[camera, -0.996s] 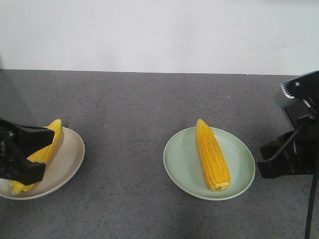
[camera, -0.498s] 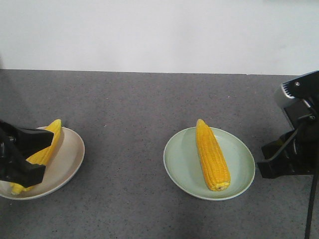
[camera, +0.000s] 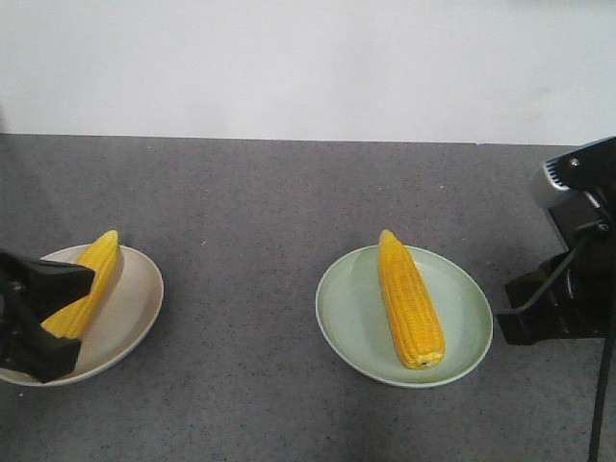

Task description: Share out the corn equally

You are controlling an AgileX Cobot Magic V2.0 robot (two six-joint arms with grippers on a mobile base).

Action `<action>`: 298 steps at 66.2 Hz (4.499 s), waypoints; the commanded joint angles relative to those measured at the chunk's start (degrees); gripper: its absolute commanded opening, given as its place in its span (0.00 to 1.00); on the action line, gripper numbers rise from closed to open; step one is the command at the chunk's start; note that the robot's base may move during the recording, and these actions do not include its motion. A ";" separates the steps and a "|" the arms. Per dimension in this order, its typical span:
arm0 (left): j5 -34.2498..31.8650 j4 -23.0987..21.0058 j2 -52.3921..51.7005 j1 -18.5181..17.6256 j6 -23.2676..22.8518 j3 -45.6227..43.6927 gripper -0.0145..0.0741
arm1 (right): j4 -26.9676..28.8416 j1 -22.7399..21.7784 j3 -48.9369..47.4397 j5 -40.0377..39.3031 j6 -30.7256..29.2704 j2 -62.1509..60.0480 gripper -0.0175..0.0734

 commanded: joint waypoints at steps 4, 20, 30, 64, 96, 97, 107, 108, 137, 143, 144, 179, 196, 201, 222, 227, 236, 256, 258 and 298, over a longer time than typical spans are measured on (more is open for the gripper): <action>-10.21 5.86 -7.06 1.59 -6.27 3.56 0.15 | 0.45 0.14 -1.44 -2.40 -0.54 -0.87 0.18; -23.64 9.51 -21.20 9.04 -11.56 18.52 0.15 | 0.45 0.14 -1.44 -2.40 -0.54 -0.87 0.18; -30.56 9.00 -32.94 13.75 -11.56 29.05 0.15 | 0.45 0.14 -1.44 -2.40 -0.54 -0.87 0.18; -41.20 5.06 -52.69 19.16 -13.10 48.17 0.15 | 0.45 0.14 -1.44 -2.40 -0.54 -0.87 0.18; -43.85 5.28 -52.53 19.29 -12.34 48.23 0.15 | 0.45 0.14 -1.44 -2.38 -0.54 -0.87 0.18; -43.91 5.34 -52.53 19.29 -12.34 48.23 0.15 | 0.45 0.14 -1.44 -2.38 -0.54 -0.87 0.18; -44.09 5.47 -52.53 19.29 -12.28 48.23 0.15 | 0.45 0.14 -1.44 -2.38 -0.54 -0.87 0.18; -44.08 5.47 -52.53 19.29 -12.33 48.23 0.16 | 0.45 0.14 -1.44 -2.38 -0.54 -0.87 0.18; -43.69 5.47 -52.48 19.29 -12.42 48.18 0.16 | 0.45 0.14 -1.44 -2.38 -0.54 -0.87 0.18; -43.69 5.47 -52.48 19.29 -12.42 48.18 0.16 | 0.45 0.14 -1.44 -2.38 -0.54 -0.87 0.18; -43.69 5.47 -52.48 19.29 -12.42 48.18 0.16 | 0.45 0.14 -1.44 -2.38 -0.54 -0.87 0.18; -43.69 5.47 -52.47 19.23 -12.42 48.18 0.16 | -2.21 -2.68 1.50 -6.70 -1.92 -6.44 0.18; -43.69 5.47 -52.47 19.28 -12.42 48.18 0.16 | -1.37 -12.75 16.03 -23.70 -2.22 -21.92 0.18; -43.69 5.47 -52.47 19.28 -12.42 48.18 0.16 | -1.44 -14.81 20.83 -27.40 -2.22 -27.39 0.18; -43.69 5.47 -52.47 19.28 -12.42 48.18 0.16 | 2.57 -19.36 40.37 -39.62 -1.89 -48.69 0.18; -43.69 5.47 -52.47 19.28 -12.42 48.18 0.16 | 3.15 -19.36 44.25 -42.39 -1.89 -51.89 0.18; -43.69 5.47 -52.47 19.28 -12.42 48.18 0.16 | 3.43 -19.36 50.70 -47.37 -1.89 -56.46 0.18; -43.65 5.47 -52.43 19.28 -12.42 48.18 0.15 | 3.02 -17.08 56.44 -48.62 -2.47 -61.16 0.18; -43.65 5.47 -52.43 19.28 -12.42 48.18 0.15 | 3.02 -16.24 56.44 -48.83 -2.73 -61.16 0.18; -43.65 5.47 -52.43 19.28 -12.42 48.18 0.16 | 2.74 -14.72 56.49 -49.39 -1.42 -61.04 0.18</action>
